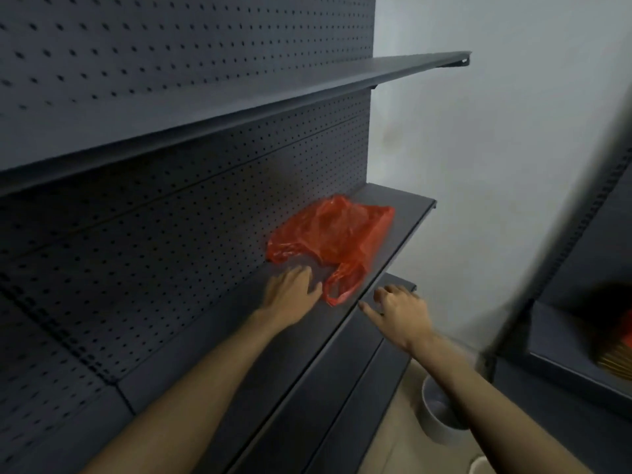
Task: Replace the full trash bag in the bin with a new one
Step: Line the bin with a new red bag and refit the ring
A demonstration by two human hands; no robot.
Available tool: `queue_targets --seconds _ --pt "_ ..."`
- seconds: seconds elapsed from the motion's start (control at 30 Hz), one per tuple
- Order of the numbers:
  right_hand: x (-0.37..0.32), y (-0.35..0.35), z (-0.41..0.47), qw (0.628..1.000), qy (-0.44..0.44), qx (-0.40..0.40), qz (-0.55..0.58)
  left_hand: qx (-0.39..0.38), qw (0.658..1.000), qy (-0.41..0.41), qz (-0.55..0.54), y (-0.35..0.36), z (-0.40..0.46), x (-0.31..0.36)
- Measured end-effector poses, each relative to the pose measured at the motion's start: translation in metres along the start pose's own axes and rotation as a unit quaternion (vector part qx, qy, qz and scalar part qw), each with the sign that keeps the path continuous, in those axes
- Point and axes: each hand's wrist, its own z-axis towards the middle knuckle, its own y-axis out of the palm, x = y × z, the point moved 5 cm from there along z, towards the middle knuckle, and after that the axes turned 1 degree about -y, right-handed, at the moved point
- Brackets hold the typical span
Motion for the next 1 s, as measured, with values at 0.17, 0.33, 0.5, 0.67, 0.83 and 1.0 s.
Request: queue_targets --seconds 0.17,0.33,0.5,0.67,0.83,1.0 --pt "-0.004 0.006 0.05 0.999 -0.044 -0.005 0.008 0.012 0.999 -0.043 0.022 0.003 0.042 -0.023" --pt "0.013 0.007 0.096 0.998 -0.05 -0.007 0.028 0.034 0.995 -0.078 0.042 0.008 0.086 -0.025" --pt "0.036 0.02 0.136 0.994 0.038 -0.037 0.096 0.079 0.988 -0.103 0.078 0.014 0.125 -0.031" --pt "0.051 0.044 0.155 0.974 0.148 -0.108 0.135 0.021 0.982 -0.164 0.086 0.03 0.154 -0.053" --pt "0.049 0.062 0.169 0.968 0.152 -0.132 0.148 -0.046 0.972 -0.222 0.063 0.05 0.179 -0.073" --pt "0.046 0.073 0.179 0.962 0.152 -0.148 0.17 -0.065 0.965 -0.246 0.057 0.069 0.19 -0.078"
